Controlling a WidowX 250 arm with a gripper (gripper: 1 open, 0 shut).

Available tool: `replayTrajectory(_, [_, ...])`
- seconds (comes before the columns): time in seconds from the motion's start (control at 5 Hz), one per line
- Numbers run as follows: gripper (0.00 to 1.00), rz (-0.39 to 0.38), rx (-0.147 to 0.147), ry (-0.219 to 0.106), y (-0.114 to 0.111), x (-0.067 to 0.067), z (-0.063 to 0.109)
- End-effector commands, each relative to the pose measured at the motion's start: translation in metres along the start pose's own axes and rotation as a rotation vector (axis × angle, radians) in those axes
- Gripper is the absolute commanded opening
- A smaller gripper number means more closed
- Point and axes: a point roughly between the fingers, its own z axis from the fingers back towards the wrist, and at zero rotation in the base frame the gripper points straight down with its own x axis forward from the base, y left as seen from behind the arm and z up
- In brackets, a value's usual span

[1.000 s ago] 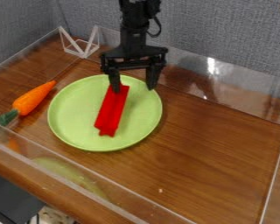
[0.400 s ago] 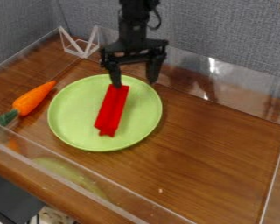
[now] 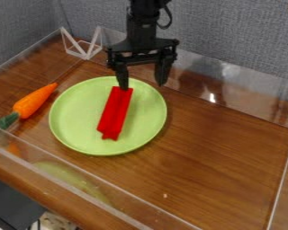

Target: Put the red object on the green plate

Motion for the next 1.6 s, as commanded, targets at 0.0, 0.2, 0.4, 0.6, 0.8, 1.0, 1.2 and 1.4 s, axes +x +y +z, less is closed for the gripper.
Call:
replayTrajectory(0.0, [1.00,0.063,-0.040,-0.040,0.001,0.020,0.012])
replayTrajectory(0.2, [1.00,-0.064,-0.043,-0.042,0.001,0.015,0.028])
replayTrajectory(0.4, [1.00,-0.215,-0.054,-0.047,-0.002,-0.005,0.041])
replayTrajectory(0.6, [1.00,-0.420,-0.066,-0.029,-0.010,-0.035,0.048])
replayTrajectory(0.8, [1.00,-0.573,-0.081,-0.011,-0.029,-0.062,0.042])
replayTrajectory(1.0, [1.00,-0.693,-0.097,-0.009,-0.042,-0.095,0.037])
replayTrajectory(1.2, [1.00,-0.751,-0.114,-0.027,-0.058,-0.103,0.028])
replayTrajectory(1.4, [1.00,-0.818,-0.107,-0.070,-0.059,-0.102,0.025])
